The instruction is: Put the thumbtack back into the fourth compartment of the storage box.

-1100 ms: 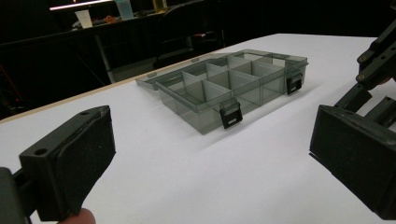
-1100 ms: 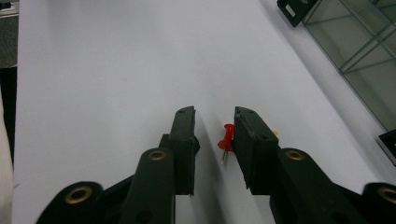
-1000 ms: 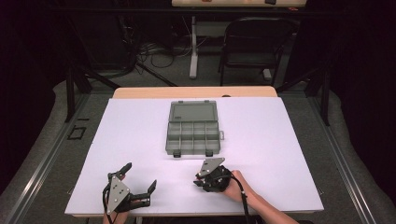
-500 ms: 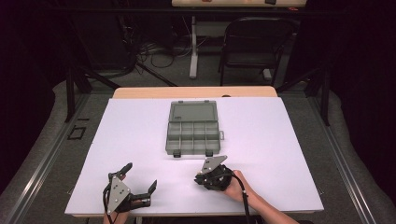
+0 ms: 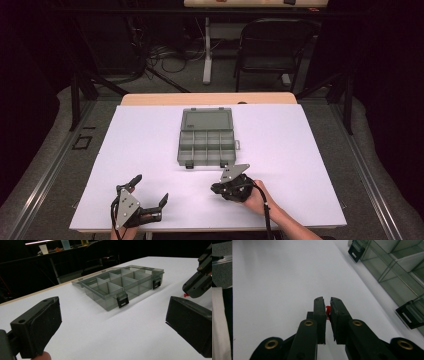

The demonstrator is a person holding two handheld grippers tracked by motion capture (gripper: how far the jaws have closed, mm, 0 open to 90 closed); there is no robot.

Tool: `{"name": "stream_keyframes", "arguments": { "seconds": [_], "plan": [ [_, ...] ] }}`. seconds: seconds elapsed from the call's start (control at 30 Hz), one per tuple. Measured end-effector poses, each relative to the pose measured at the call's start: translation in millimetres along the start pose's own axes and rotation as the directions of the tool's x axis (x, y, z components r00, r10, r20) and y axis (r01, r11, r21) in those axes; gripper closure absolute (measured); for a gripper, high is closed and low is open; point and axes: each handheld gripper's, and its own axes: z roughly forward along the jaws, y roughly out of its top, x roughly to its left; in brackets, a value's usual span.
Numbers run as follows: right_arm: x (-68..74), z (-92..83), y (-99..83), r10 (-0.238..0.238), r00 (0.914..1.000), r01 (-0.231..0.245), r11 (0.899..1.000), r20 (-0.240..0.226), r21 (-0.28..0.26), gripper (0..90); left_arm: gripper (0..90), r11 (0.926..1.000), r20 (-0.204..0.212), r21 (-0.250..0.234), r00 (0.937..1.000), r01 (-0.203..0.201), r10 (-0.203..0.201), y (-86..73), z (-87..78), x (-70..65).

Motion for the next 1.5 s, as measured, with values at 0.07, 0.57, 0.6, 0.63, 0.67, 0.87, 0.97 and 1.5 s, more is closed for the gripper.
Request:
{"name": "stream_keyframes", "arguments": {
  "seconds": [0.07, 0.57, 0.6, 0.63, 0.67, 0.87, 0.97, 1.5],
  "plan": [
    [-1.4, -1.7, 0.1, 0.000, 1.0000, 0.000, 1.000, 0.007, -0.001, 83.6, 0.0, 1.0000, 0.001, 0.000, 1.0000, 0.001, -0.001, 0.1, 0.1, -0.4],
    [-9.4, -17.7, 0.5, 0.010, 0.9984, -0.009, 1.000, 0.057, -0.021, 83.7, 0.0, 1.0000, 0.001, 0.007, 1.0000, -0.006, 0.006, -0.1, 0.6, -1.0],
    [-9.4, -17.7, 0.5, 0.010, 0.9984, -0.009, 1.000, 0.057, -0.021, 83.7, 0.0, 1.0000, 0.001, 0.007, 1.0000, -0.006, 0.006, -0.1, 0.6, -1.0],
    [-12.5, -21.2, -0.2, 0.013, 0.9976, -0.011, 1.000, 0.068, -0.029, 83.7, 0.1, 1.0000, 0.001, 0.007, 1.0000, -0.002, 0.002, -0.3, 0.7, -0.9],
    [-12.5, -21.2, -0.2, 0.013, 0.9976, -0.011, 1.000, 0.068, -0.029, 83.7, 0.0, 1.0000, 0.001, 0.007, 1.0000, -0.002, 0.002, -0.3, 0.7, -0.9],
    [-19.6, -30.2, -2.2, 0.029, 0.9942, -0.025, 0.999, 0.104, -0.039, 83.7, 0.0, 1.0000, 0.003, 0.009, 1.0000, -0.002, 0.002, -0.3, 0.8, -1.1],
    [-23.6, -35.6, -3.0, 0.035, 0.9919, -0.030, 0.998, 0.122, -0.047, 83.7, 0.0, 1.0000, 0.003, 0.009, 1.0000, 0.000, 0.000, -0.4, 0.9, -1.0],
    [-35.4, -55.3, 2.0, 0.067, 0.9808, -0.053, 0.995, 0.183, -0.083, 83.7, 0.0, 0.9999, -0.001, 0.013, 1.0000, 0.002, -0.002, -0.7, 1.4, 0.0]
  ]
}}
